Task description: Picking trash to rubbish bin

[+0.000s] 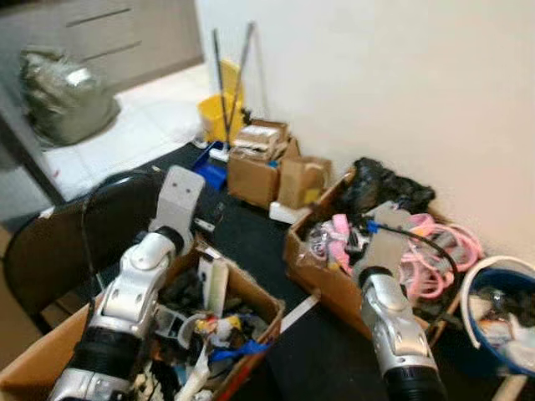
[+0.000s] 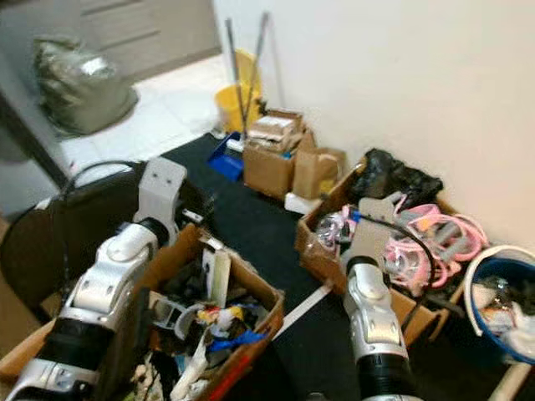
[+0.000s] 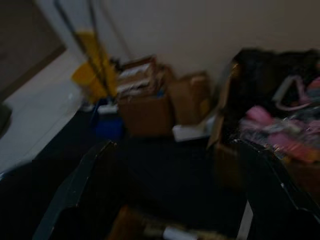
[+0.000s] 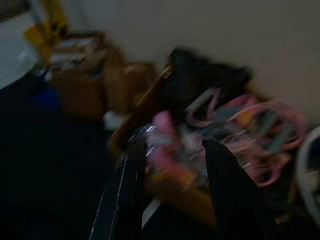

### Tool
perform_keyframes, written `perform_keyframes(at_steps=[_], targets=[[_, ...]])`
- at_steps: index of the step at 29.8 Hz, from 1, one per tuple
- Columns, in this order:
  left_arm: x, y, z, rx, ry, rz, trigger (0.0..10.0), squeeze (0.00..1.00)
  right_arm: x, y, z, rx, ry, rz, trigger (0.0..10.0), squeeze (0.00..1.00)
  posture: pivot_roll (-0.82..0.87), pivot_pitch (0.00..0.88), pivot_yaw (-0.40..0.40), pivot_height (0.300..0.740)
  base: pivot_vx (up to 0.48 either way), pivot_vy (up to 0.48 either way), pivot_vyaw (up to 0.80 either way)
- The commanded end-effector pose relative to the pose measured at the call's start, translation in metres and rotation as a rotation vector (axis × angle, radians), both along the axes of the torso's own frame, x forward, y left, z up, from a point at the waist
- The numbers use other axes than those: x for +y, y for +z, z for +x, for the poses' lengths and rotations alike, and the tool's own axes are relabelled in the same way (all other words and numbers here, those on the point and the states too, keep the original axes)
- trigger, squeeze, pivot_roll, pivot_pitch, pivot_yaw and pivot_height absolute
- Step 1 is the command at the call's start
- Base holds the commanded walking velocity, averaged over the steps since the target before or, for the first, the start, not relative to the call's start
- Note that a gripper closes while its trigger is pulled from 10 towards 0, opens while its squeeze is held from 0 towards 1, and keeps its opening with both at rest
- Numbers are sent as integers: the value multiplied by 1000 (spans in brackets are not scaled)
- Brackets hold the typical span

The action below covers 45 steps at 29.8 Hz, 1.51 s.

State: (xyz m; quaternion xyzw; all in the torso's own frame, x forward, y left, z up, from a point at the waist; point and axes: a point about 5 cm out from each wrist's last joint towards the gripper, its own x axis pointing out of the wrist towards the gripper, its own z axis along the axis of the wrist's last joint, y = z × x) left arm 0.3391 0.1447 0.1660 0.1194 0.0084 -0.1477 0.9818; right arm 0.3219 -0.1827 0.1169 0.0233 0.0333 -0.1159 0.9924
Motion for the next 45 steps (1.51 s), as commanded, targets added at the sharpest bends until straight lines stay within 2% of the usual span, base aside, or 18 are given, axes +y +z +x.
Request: perform_keyframes(at_steps=[1,34,45], targets=[[3,-5,-1,10,8,19,10000,0,5,-4,-2,16,7,8,10000,0,9,112,97,740,0,0,-800],[4,-4,1,-9,24,21,10000,0,-7,-5,0,34,-39,-16,10000,0,7,107,95,740,0,0,-800],[3,-6,-1,-14,14,24,10000,0,-4,-9,-4,44,-43,-13,10000,0,-1,84,92,740,0,0,-800]])
